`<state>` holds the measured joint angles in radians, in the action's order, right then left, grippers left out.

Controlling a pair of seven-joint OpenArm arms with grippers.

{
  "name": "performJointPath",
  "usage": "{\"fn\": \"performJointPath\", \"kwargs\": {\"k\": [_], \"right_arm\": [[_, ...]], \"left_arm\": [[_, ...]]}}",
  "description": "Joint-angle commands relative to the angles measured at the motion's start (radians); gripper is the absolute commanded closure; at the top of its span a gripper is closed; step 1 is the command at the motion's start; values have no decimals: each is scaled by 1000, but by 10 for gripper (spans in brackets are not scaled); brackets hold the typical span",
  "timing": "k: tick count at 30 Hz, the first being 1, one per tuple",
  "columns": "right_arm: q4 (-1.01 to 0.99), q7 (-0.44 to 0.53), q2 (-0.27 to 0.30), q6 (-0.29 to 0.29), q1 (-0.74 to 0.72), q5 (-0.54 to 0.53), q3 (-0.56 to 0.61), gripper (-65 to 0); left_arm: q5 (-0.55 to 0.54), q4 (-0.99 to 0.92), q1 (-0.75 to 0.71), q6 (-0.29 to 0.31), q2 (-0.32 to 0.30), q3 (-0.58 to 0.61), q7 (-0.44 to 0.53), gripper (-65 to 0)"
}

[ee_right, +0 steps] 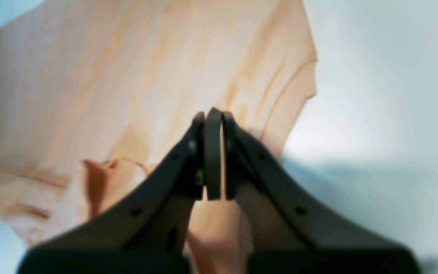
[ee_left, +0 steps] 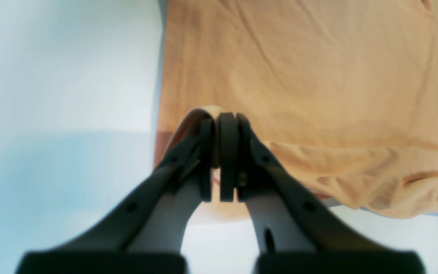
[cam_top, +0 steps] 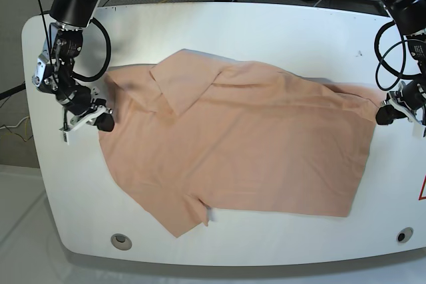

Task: Fold the T-shirt properly
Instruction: 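Lay the held edge down over the shirt body with both grippers, then open the right gripper and release the shirt corner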

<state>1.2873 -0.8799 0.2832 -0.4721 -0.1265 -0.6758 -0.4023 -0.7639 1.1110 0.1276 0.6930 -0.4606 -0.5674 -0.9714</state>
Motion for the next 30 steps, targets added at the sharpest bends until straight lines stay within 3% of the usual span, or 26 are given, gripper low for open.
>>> {"fn": "performJointPath", "kwargs": {"k": [1,7,9,15,17,19,27,30], "right_arm": [[4,19,0,-9,-16,-19,3,0],[-4,21,-25,-15,-10,-15,1,-14],[-10,-1,-48,-60,-10,-5,-9,-105],[1,-28,-76,-126,18,-10,-12,-320],[21,-38,-86,-138,38,-21,-12,-369],[166,-83,-113,-131,113,-79,-8,-403],[282,-108,-95,-102,123,-88,-16,-398],[316,-114,-73,-80,107,-71,-22,-398]], "left_arm": [[-30,6,15,5,-28,-7,17,0],[-36,12,5,5,-29,-9,13,0],[-31,21,3,5,-29,-9,17,0],[-33,20,-2,5,-29,-10,21,-34],[-34,19,-8,5,-29,-10,15,-66],[-33,22,-15,5,-40,-12,-31,-135],[-32,35,-17,5,-53,-11,-20,-218],[-32,42,-23,5,-56,-11,12,-285]]}}
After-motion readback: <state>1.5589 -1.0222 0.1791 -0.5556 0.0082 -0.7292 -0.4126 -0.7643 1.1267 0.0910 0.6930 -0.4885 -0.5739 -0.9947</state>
